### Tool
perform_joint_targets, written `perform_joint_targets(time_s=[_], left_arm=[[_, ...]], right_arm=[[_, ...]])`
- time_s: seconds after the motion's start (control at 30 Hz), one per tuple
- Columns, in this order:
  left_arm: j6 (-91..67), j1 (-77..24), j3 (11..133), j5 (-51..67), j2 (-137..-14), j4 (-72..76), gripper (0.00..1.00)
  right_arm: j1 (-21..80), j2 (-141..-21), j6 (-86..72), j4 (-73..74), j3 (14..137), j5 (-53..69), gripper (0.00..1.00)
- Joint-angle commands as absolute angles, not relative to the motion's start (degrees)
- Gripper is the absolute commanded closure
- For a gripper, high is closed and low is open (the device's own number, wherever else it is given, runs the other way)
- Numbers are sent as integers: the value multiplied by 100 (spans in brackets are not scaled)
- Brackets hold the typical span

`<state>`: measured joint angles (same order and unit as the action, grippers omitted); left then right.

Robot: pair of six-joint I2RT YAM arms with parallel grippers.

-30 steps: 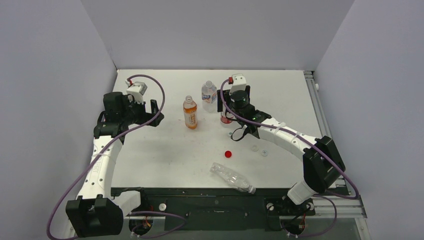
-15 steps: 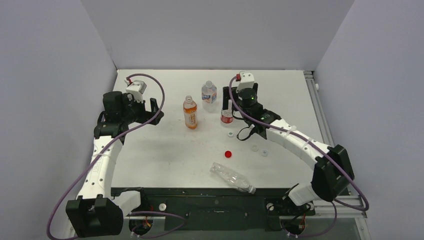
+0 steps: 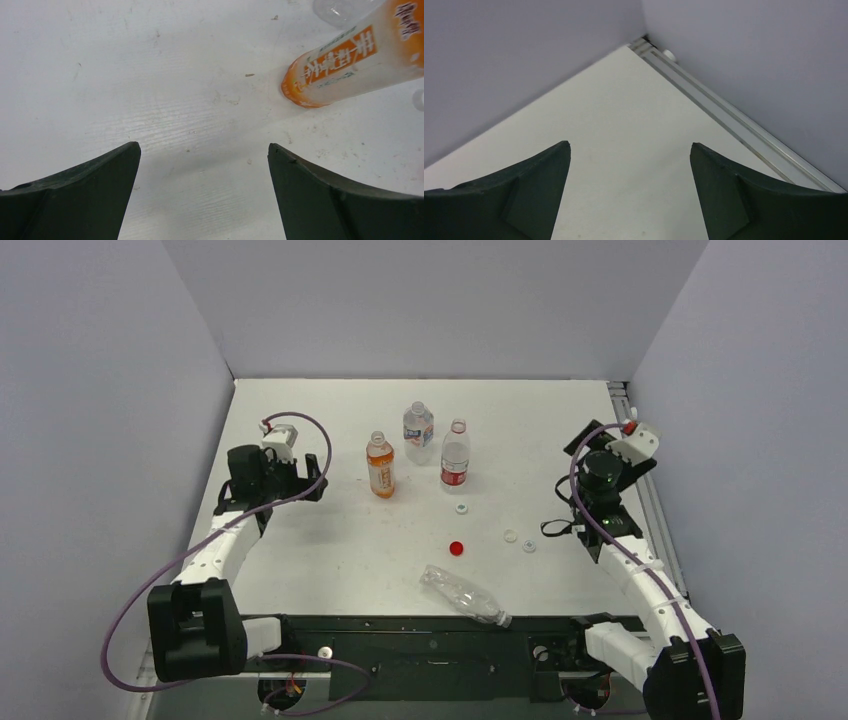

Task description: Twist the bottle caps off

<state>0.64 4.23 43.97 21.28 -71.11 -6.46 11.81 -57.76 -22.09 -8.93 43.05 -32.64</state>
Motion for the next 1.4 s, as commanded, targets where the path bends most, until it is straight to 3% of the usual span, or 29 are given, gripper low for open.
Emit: perform_joint_targets(time_s=[0.0, 0.17, 0.47, 0.8, 0.9, 1.07, 1.37], left_arm=[[35, 594, 3710, 1939, -7158, 1167, 3], [133, 613, 3122, 1549, -7467, 2521, 3], [-186, 727, 2367, 1554, -7926, 4021, 4], [-435, 458, 952, 1180, -8502, 7522, 3], [-274, 263, 1239, 858, -8389, 6655, 3], [-243, 174, 1390, 803, -8418, 6453, 3], [-255, 179, 1354, 791, -8420, 6529, 3]], right_arm=[[775, -5876, -2342, -2285, 3221, -4379, 16], [593, -6494, -2192, -2086, 3128, -4384, 15], [571, -6979, -1545, -4143, 1887, -4420, 15], [868, -7520, -826, -6042, 1302, -3882, 15], [772, -7857, -636, -7321, 790, -3353, 14], [303, -7839, -1047, -5923, 1453, -2715, 13], [281, -7815, -1002, -6069, 1371, -2664, 13]])
